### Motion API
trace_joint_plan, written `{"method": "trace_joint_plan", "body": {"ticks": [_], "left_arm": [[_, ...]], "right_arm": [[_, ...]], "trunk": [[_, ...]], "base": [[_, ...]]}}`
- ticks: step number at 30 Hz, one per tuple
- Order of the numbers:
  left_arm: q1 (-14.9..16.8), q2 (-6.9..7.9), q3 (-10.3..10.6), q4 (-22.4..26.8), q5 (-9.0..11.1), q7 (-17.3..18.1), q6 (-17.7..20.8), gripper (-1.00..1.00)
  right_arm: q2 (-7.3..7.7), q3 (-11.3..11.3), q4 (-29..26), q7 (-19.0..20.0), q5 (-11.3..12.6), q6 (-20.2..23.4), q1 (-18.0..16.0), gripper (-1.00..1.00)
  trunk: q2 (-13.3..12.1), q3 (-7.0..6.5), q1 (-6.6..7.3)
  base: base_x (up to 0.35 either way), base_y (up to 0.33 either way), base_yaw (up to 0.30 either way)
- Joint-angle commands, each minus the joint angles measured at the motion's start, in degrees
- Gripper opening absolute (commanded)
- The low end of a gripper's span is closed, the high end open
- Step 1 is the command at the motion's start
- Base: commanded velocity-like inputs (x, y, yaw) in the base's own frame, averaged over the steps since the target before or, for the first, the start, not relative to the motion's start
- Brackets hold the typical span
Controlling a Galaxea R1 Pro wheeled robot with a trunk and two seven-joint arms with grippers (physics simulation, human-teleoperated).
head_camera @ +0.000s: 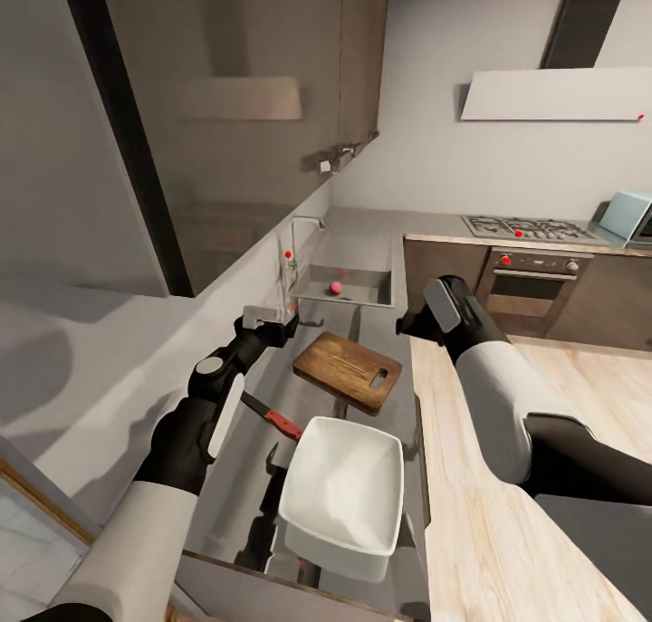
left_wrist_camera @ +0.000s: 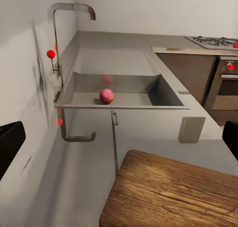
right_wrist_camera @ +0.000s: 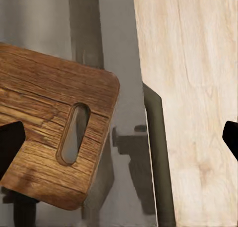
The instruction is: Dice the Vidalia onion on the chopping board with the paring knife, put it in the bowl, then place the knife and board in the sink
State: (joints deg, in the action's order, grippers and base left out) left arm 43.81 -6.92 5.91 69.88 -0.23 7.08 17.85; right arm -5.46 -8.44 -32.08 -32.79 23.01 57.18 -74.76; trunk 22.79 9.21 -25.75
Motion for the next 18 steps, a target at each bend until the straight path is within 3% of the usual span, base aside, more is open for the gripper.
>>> {"method": "trace_joint_plan", "body": {"ticks": [1,2,3,5,9,18], "left_arm": [[0.05,-0.02,-0.05,0.08,-0.03,0.22,0.35,1.00],[0.05,-0.02,-0.03,0.08,-0.03,0.22,0.35,1.00],[0.05,-0.02,0.07,0.08,-0.03,0.22,0.35,1.00],[0.05,-0.02,0.15,0.08,-0.03,0.22,0.35,1.00],[0.05,-0.02,0.23,0.08,-0.04,0.22,0.35,1.00],[0.05,-0.02,0.24,0.08,-0.04,0.22,0.35,1.00]], "right_arm": [[-0.06,-0.28,0.25,-1.18,1.73,0.02,-0.07,1.00],[-0.06,-0.31,0.60,-1.70,2.76,-0.01,-0.08,1.00],[-0.11,-0.39,2.46,-3.16,5.97,-0.44,-0.10,1.00],[-0.09,-0.41,3.91,-3.67,7.31,-1.72,-0.11,1.00],[-0.74,-0.43,7.55,-4.16,8.63,-5.96,-0.12,1.00],[-1.65,-0.45,9.58,-4.21,9.05,-6.94,-0.12,1.00]], "trunk": [[0.13,0.13,-0.04],[0.13,0.13,-0.04],[0.13,0.13,-0.04],[0.13,0.13,-0.04],[0.13,0.13,-0.04],[0.13,0.13,-0.04]], "base": [[0.000,0.000,0.000],[0.000,0.000,0.000],[0.000,0.000,0.000],[0.000,0.000,0.000],[0.000,0.000,0.000],[0.000,0.000,0.000]]}}
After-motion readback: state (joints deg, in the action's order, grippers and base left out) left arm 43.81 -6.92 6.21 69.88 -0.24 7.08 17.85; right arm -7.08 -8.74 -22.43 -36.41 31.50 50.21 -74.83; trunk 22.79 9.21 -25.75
